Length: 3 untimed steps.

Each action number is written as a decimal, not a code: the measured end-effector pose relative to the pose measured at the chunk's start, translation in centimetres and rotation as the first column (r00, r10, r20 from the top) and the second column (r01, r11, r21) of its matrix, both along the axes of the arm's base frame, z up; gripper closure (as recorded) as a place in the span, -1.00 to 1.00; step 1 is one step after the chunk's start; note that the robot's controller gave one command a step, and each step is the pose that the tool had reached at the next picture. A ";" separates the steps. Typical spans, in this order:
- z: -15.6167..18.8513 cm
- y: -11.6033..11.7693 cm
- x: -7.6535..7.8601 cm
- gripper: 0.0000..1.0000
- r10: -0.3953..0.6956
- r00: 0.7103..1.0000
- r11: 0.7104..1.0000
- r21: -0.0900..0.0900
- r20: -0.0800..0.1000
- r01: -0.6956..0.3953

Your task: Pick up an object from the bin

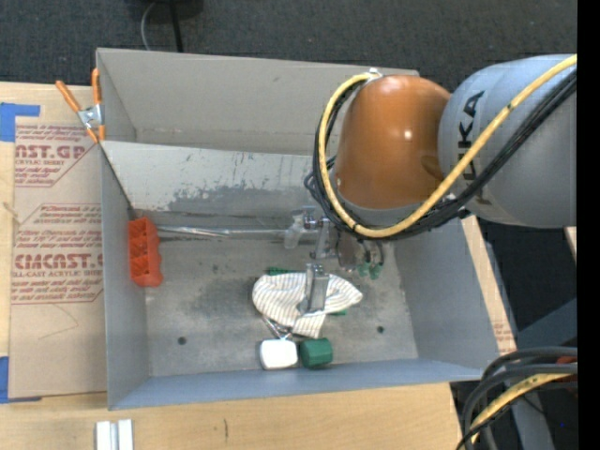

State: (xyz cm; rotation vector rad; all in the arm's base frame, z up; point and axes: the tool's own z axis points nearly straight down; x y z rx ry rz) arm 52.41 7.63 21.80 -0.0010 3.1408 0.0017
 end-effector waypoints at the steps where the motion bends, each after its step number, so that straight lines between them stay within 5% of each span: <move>1: -2.8 -0.8 1.0 -1.00 -0.061 0.998 0.998 0.002 0.005 0.061; 3: -12.2 -1.1 1.2 -1.00 -0.008 1.000 1.000 0.001 0.003 0.008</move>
Offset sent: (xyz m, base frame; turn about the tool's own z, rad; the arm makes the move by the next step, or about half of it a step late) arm 0.0199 -0.0079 -0.1289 0.0241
